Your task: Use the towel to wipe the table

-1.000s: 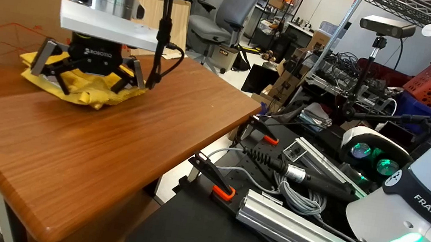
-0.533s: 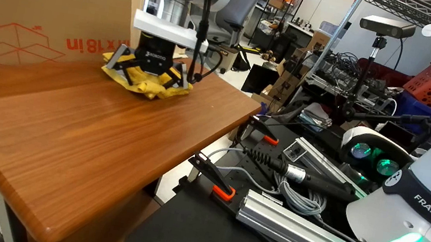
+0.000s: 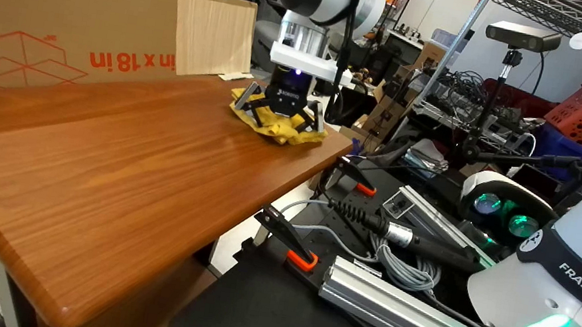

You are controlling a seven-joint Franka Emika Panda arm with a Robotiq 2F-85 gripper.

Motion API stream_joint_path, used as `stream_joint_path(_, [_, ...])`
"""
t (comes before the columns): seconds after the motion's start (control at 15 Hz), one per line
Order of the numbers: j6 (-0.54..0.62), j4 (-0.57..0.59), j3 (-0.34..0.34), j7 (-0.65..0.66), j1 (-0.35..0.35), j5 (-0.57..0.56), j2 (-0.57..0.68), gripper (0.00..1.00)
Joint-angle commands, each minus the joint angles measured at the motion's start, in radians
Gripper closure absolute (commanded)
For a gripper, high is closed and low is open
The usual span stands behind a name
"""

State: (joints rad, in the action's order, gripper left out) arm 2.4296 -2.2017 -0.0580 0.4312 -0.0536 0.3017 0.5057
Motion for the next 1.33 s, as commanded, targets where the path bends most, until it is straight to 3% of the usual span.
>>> stream_joint_path(0.0, [0.026, -0.097, -0.034, -0.031, -0.028, 0.018, -0.006, 0.0])
stream_joint_path(0.53, [0.024, -0.142, -0.076, -0.039, -0.076, 0.023, -0.035, 0.0])
stream_joint_path(0.8, [-0.004, -0.108, -0.074, -0.007, -0.054, 0.007, -0.06, 0.0])
stream_joint_path(1.27, [0.095, -0.344, -0.091, -0.09, -0.034, -0.086, -0.352, 0.0])
